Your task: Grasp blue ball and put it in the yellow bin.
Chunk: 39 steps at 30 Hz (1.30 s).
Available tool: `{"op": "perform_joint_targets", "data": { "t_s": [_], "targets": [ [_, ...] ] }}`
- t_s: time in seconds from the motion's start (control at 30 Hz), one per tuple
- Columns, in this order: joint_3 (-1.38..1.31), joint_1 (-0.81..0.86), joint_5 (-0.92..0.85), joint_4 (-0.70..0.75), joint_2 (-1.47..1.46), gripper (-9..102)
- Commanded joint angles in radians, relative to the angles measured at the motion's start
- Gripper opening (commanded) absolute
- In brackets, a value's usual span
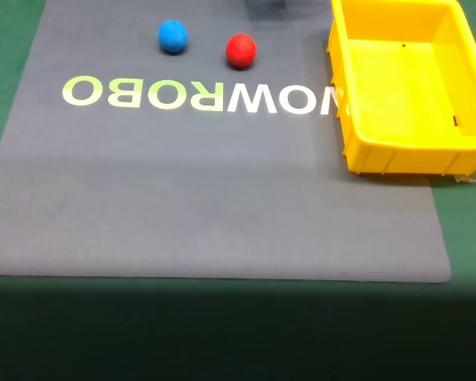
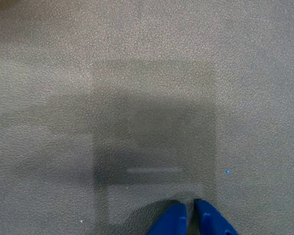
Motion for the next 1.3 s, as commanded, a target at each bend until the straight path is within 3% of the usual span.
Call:
{"op": "perform_joint_targets", "data": {
  "t_s": [0.0, 0.43, 0.63, 0.83, 1.27],
  "targets": [
    [0.031, 0.017, -0.048, 0.017, 0.012, 0],
    [0.029, 0.018, -0.077, 0.017, 0.009, 0],
    [-0.095, 0.103, -0.158, 0.026, 0.009, 26],
    [-0.236, 0.238, -0.285, 0.009, -0.011, 33],
    [-0.686, 0.500, -0.351, -0.232, -0.739, 32]
  ]
}}
